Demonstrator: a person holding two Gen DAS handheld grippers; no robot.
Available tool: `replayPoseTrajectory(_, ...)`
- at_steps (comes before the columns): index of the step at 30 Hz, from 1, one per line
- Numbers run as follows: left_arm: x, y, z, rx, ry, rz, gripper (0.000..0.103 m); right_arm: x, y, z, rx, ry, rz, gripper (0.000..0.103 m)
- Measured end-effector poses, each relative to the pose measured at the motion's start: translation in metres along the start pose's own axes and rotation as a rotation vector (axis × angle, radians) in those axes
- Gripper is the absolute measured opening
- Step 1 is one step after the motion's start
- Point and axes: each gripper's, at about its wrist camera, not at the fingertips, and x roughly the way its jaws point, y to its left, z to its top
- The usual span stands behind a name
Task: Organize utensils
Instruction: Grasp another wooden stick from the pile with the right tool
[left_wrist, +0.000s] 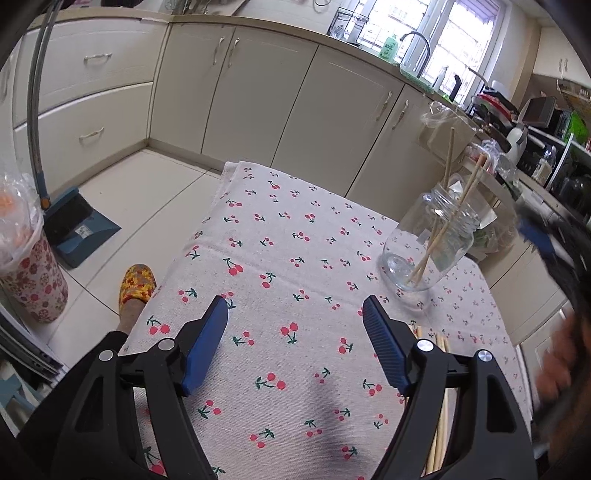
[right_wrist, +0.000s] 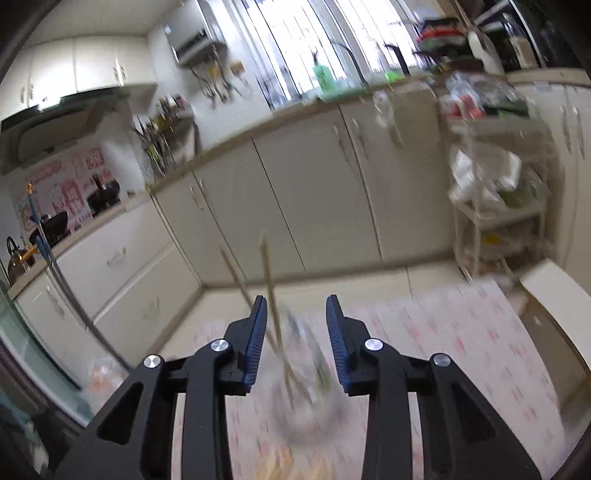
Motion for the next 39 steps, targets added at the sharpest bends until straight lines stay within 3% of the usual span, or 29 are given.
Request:
replayPoseTrajectory(5, -0.001, -0.024, -0.002, 0.088, 0.048, 0.020, 0.072, -0.017, -0.007, -0.070, -0.039, 0.279, -0.020, 0.027)
replayPoseTrajectory(10, -0.002, -0.066, -0.011, 0.242, 0.105, 0.040, 0.074, -0.003, 0.007, -0.109, -0.120, 0.432, -0.039, 0.025)
replayPoseTrajectory(16, -0.004, -0.089, -0.022, 0.330, 0.138, 0.066, 0.076, 0.011, 0.013, -0.117, -0.202, 0.444, -0.120, 0.018)
replayPoseTrajectory(20, 0.006, -0.088, -0.024, 0.343, 0.183, 0.084, 0.076, 0.013, 0.006, -0.113, -0.216, 0.427, -0.158, 0.007)
replayPoseTrajectory(26, 0.024, -0.094, -0.029, 0.390, 0.227, 0.103, 0.076, 0.012, -0.015, -0.103, -0.149, 0.437, -0.165, 0.006)
replayPoseTrajectory(39, 0.045, -0.104, -0.035, 0.435, 0.281, 0.150, 0.074, 0.027, -0.017, -0.091, -0.165, 0.432, -0.140, 0.006)
